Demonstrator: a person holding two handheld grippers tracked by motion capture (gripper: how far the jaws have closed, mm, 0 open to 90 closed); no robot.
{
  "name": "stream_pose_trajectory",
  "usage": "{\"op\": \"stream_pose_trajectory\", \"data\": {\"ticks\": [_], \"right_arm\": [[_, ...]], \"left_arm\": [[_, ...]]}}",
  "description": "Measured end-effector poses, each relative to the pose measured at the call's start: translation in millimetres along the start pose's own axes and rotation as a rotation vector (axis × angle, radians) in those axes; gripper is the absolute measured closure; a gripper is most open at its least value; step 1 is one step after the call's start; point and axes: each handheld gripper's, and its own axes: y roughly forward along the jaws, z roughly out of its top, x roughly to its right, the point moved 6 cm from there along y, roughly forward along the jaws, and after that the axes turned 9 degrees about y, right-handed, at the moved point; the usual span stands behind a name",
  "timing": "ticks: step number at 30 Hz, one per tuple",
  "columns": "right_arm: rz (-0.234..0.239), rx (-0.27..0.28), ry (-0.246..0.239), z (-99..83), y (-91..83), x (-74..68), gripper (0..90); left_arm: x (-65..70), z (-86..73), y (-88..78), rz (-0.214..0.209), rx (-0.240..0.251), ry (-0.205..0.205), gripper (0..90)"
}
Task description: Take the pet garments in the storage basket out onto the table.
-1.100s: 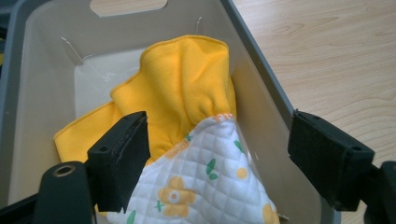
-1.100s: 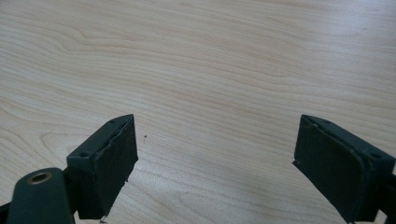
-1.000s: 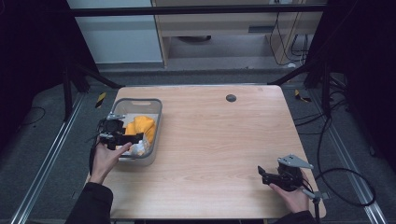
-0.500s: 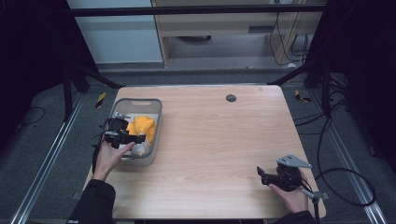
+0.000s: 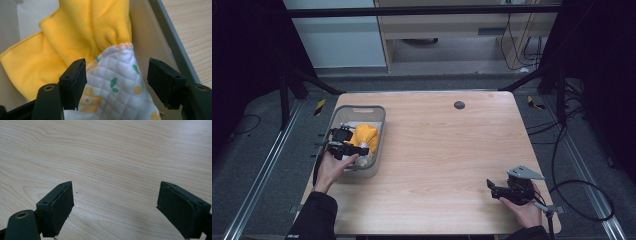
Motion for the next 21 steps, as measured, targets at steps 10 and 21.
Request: {"op": "stream_pose_trajectory", "data": {"ticks": [10, 21], "right_arm": [[0.005, -0.012, 0.006, -0.8, 0.4, -1.4, 13.7], [0.000, -0.017, -0.004, -1.6, 2.0, -0.6, 13.7]], "left_arm": [[1.2, -3.6, 5.3, -0.018, -0.047, -0.014, 42.9], [2.6, -4.7, 9.4, -0.017, -0.085, -0.028, 57.9]]}}
